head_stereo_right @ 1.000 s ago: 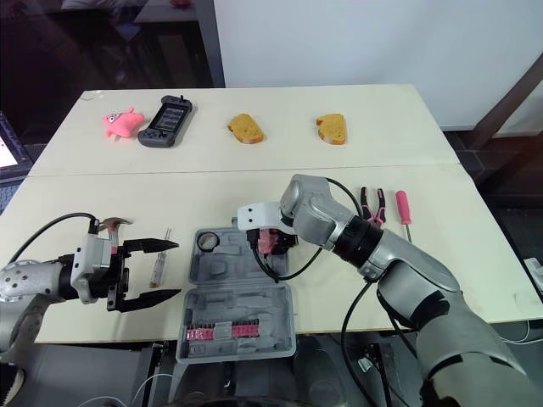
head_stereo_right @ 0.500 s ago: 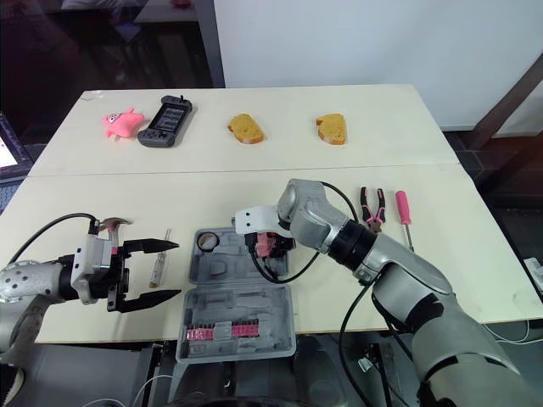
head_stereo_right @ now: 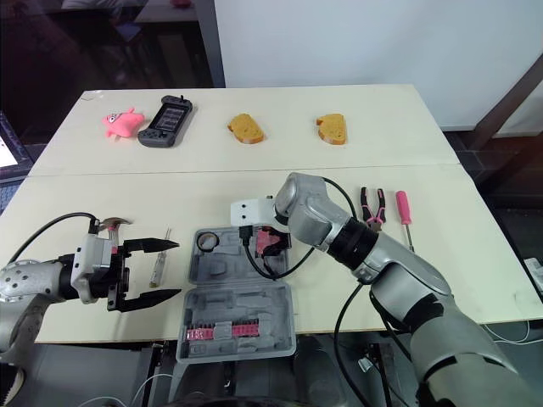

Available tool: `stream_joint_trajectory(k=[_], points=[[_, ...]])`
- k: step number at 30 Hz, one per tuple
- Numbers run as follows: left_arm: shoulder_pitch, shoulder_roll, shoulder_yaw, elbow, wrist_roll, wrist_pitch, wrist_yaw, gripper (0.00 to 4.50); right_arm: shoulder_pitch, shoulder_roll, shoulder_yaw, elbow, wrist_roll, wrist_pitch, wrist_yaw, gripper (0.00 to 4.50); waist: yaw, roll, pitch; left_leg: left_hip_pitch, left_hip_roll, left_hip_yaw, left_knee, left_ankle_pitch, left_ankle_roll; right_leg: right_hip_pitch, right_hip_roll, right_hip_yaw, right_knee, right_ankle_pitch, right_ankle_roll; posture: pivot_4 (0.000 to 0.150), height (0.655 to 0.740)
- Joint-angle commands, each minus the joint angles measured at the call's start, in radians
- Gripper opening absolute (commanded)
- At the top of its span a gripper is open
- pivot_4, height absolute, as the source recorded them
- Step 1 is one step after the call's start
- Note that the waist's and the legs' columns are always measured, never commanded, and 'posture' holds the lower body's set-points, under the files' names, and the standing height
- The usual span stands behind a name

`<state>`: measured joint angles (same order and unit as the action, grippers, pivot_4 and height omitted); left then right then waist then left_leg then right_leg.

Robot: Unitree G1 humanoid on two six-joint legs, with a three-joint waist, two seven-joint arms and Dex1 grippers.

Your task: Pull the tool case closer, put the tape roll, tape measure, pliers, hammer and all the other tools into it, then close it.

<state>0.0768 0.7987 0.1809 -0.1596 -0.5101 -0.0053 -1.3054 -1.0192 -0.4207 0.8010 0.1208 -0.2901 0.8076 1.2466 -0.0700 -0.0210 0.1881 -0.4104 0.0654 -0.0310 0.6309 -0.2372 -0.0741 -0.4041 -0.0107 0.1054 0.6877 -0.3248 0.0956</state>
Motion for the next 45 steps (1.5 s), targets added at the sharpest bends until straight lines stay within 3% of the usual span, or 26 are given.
stream_joint_trajectory(k=[1, 5, 6, 9, 12, 16, 28, 38, 45], points=[[-0.007, 0.007, 0.01, -0.023, -0.009, -0.001, -0.003, 4.5, 0.017, -0.02, -0.072, -0.085, 0.045, 0.004, 0.016, 4.46, 0.0, 0.0, 0.0, 0.0, 0.0, 0.0, 0.0, 0.0, 0.0, 0.0, 0.0, 0.0, 0.0, 0.0, 0.0, 0.15, 0.74], [-0.007, 0.009, 0.01, -0.021, -0.007, -0.001, -0.004, 4.5, 0.063, -0.016, -0.141, -0.12, 0.107, 0.023, 0.004, 4.46, -0.001, 0.0, 0.0, 0.0, 0.0, 0.0, 0.0, 0.0, 0.0, 0.0, 0.0, 0.0, 0.0, 0.0, 0.0, 0.15, 0.74], [-0.007, 0.009, 0.01, -0.02, -0.006, -0.002, -0.005, 4.5, 0.074, -0.025, -0.148, -0.133, 0.117, 0.027, 0.008, 4.23, -0.001, 0.0, 0.0, 0.0, 0.0, 0.0, 0.0, 0.0, 0.0, 0.0, 0.0, 0.0, 0.0, 0.0, 0.0, 0.15, 0.74], [-0.008, 0.01, 0.01, -0.017, -0.004, -0.002, -0.005, 4.5, 0.106, -0.038, -0.188, -0.16, 0.15, 0.038, -0.007, 3.3, 0.0, 0.0, 0.0, 0.0, 0.0, 0.0, 0.0, 0.0, 0.0, 0.0, 0.0, 0.0, 0.0, 0.0, 0.0, 0.15, 0.74], [-0.008, 0.011, 0.01, -0.016, -0.004, -0.001, -0.006, 4.5, 0.132, -0.044, -0.226, -0.169, 0.166, 0.014, -0.046, 1.77, 0.0, 0.0, 0.0, 0.0, 0.0, 0.0, 0.0, 0.0, 0.0, 0.0, 0.0, 0.0, 0.0, 0.0, 0.0, 0.15, 0.74], [-0.005, 0.01, 0.01, -0.012, -0.001, -0.004, -0.006, 4.5, 0.189, -0.042, -0.302, -0.187, 0.198, -0.027, -0.114, 1.77, 0.0, 0.0, 0.0, 0.0, 0.0, 0.0, 0.0, 0.0, 0.0, 0.0, 0.0, 0.0, 0.0, 0.0, 0.0, 0.15, 0.74], [0.007, 0.01, 0.012, -0.013, 0.002, -0.003, 0.005, 4.5, 0.58, 0.028, -0.536, -0.321, 0.311, -0.227, -0.387, 1.77, -0.001, -0.001, 0.0, 0.0, 0.0, 0.0, 0.0, 0.0, 0.0, 0.001, 0.001, 0.001, -0.001, 0.0, 0.0, 0.15, 0.74], [-0.002, 0.008, 0.007, -0.007, 0.005, -0.003, 0.007, 4.5, 0.604, 0.042, -0.509, -0.188, 0.307, -0.232, -0.457, 1.77, 0.0, -0.001, 0.0, 0.001, 0.0, 0.0, 0.0, 0.0, 0.0, 0.002, 0.001, 0.001, -0.001, 0.0, 0.0, 0.15, 0.74], [0.006, 0.009, 0.014, -0.012, 0.006, -0.001, 0.01, 4.5, 0.6, 0.045, -0.488, -0.104, 0.294, -0.09, -0.499, 1.77, 0.001, -0.001, -0.001, 0.002, 0.0, 0.0, 0.0, 0.0, 0.0, 0.003, 0.001, 0.001, -0.001, 0.0, 0.0, 0.15, 0.74]])
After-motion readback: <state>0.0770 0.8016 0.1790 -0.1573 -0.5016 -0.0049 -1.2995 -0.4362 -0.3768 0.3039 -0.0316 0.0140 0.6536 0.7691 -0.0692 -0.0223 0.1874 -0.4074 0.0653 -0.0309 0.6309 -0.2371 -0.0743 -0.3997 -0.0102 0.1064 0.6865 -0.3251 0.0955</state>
